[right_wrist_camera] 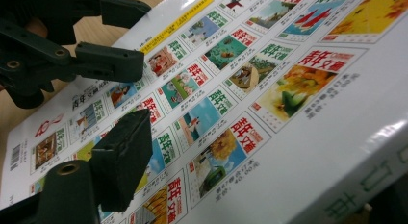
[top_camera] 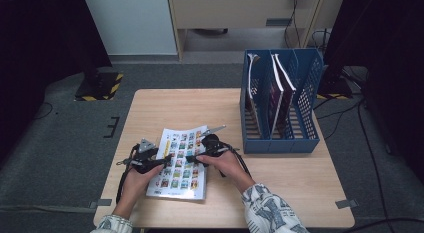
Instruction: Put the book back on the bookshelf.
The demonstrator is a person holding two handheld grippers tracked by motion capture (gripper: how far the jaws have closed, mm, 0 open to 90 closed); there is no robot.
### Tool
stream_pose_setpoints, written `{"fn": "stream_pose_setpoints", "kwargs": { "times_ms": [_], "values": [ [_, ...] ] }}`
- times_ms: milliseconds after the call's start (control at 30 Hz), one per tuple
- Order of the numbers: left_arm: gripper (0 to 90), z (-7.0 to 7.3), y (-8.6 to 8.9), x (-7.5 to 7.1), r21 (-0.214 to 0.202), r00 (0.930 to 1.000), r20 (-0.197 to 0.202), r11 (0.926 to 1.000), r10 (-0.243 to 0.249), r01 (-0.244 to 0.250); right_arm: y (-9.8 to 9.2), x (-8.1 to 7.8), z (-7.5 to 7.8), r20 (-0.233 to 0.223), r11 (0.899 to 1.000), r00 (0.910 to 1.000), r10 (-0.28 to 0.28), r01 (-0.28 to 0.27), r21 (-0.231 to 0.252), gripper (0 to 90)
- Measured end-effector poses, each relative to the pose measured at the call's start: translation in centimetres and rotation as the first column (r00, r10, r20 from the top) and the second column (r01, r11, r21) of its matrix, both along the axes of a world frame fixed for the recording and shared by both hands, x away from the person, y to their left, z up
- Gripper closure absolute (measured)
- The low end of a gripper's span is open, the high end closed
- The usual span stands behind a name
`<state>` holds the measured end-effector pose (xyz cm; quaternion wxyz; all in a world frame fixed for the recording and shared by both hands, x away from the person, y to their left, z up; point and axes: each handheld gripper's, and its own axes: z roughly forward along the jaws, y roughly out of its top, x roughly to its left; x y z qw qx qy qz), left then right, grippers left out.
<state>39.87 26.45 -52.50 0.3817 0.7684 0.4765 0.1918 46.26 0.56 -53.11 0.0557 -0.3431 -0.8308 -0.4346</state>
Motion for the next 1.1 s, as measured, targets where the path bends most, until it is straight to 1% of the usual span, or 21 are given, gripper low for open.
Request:
{"fn": "stream_pose_setpoints", "kwargs": {
  "times_ms": [33,67,133,167,300,367,467,533,600,633,700,733,833,900,1000,1100],
  "values": [
    [32.7,0.0,0.0,0.0,-0.001,1.0,-0.001,1.0,0.0,0.0,0.0,0.0,0.1,0.003,1.0,1.0,-0.003,0.003,0.005,28.2],
    [32.7,0.0,0.0,0.0,-0.002,1.0,-0.001,1.0,-0.001,0.001,-0.1,0.0,0.3,0.019,1.0,0.9998,-0.002,0.002,0.01,30.4],
    [32.6,0.0,0.0,0.0,-0.006,1.0,-0.002,1.0,0.002,-0.002,-0.1,-0.1,0.6,0.015,0.999,0.9999,0.002,-0.003,0.037,29.9],
    [32.5,0.0,0.0,0.0,-0.007,1.0,-0.002,1.0,0.004,-0.004,0.2,-0.2,0.9,0.022,0.999,0.9997,0.008,-0.009,0.034,27.4],
    [32.3,0.0,0.1,0.1,-0.011,1.0,-0.007,0.9999,0.006,-0.006,1.0,-0.4,1.0,-0.012,0.999,0.9995,0.029,-0.029,0.026,19.5],
    [32.2,0.0,0.1,0.1,-0.014,0.9999,-0.009,0.9999,0.008,-0.008,1.3,-0.4,0.9,-0.014,0.999,0.9995,0.029,-0.028,0.027,15.8],
    [32.2,0.0,0.2,0.1,-0.018,0.9999,-0.011,0.9998,0.01,-0.01,1.7,-0.5,0.9,-0.01,0.999,0.9997,0.024,-0.024,0.028,14.5],
    [32.2,0.0,0.2,0.1,-0.02,0.9998,-0.015,0.9998,0.009,-0.009,1.7,-0.6,1.0,-0.006,0.999,0.9997,0.025,-0.025,0.023,16.9],
    [32.2,0.0,0.3,0.1,-0.025,0.9998,-0.017,0.9996,0.011,-0.011,1.7,-0.6,1.1,-0.006,0.999,0.9997,0.025,-0.025,0.02,21.3],
    [32.2,0.0,0.3,0.1,-0.025,0.9998,-0.018,0.9996,0.011,-0.012,1.6,-0.5,1.2,-0.013,1.0,0.9998,0.017,-0.017,0.018,24.6],
    [32.2,0.0,0.2,0.1,-0.024,0.9997,-0.02,0.9996,0.013,-0.013,1.6,-0.5,1.3,-0.015,1.0,0.9998,0.012,-0.012,0.015,28.3],
    [32.2,0.0,0.2,0.1,-0.022,0.9996,-0.022,0.9996,0.015,-0.015,1.6,-0.5,1.5,-0.024,1.0,0.9997,0.003,-0.002,0.014,32.0],
    [32.2,0.2,0.1,0.1,-0.008,0.9994,-0.028,0.9998,0.02,-0.021,1.5,-0.5,1.8,-0.02,1.0,0.9997,-0.017,0.017,0.019,39.3],
    [32.8,0.3,0.2,0.1,-0.008,0.9993,-0.029,0.9997,0.023,-0.023,1.6,-0.5,2.1,-0.02,0.999,0.9993,-0.033,0.033,0.018,44.4],
    [34.2,0.4,0.4,0.0,0.002,0.9991,-0.034,0.9997,0.023,-0.023,1.5,-0.5,2.5,-0.002,0.999,0.9988,-0.048,0.048,0.017,51.7],
    [34.7,0.4,0.5,0.0,-0.009,0.9988,-0.041,0.9996,0.028,-0.028,1.7,-0.5,3.1,0.015,0.998,0.9977,-0.067,0.066,0.011,56.2]
  ]
}}
